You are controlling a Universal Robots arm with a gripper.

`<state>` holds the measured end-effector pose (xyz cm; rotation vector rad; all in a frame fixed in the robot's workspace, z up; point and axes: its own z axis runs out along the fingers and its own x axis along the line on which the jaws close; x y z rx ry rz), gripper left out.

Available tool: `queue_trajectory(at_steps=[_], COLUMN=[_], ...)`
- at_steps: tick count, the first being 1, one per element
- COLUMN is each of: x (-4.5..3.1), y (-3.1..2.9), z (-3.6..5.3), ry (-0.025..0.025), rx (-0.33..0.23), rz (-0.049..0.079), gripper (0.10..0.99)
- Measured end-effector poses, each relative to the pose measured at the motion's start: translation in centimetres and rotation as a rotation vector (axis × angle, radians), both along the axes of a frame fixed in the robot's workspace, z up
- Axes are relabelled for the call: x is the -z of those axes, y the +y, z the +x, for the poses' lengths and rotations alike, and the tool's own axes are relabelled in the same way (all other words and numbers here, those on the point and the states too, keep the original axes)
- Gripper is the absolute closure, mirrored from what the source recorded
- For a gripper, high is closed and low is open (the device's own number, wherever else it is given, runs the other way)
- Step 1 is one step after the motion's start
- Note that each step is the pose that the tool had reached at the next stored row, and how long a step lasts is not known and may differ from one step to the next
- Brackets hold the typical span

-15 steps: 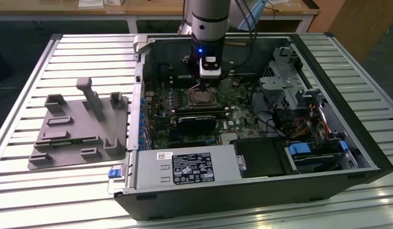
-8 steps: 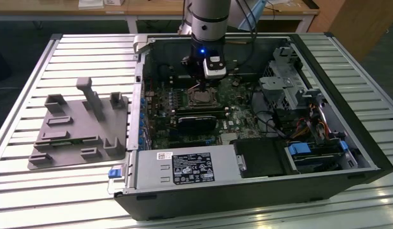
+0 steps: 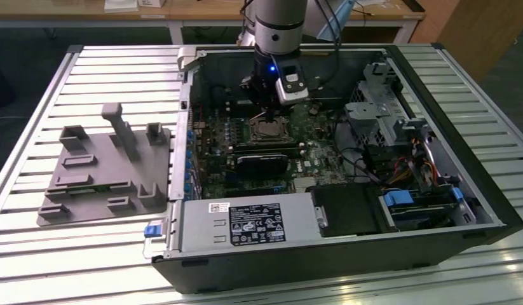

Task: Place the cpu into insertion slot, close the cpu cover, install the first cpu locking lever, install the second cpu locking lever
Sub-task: 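Close the cpu cover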

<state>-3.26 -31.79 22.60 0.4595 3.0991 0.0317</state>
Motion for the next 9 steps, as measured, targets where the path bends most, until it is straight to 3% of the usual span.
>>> queue_trajectory(at_steps=[9], x=[0.03], y=[0.0], z=[0.0], ry=[0.0001], rx=[-0.16], rz=[-0.003], gripper=[0.984])
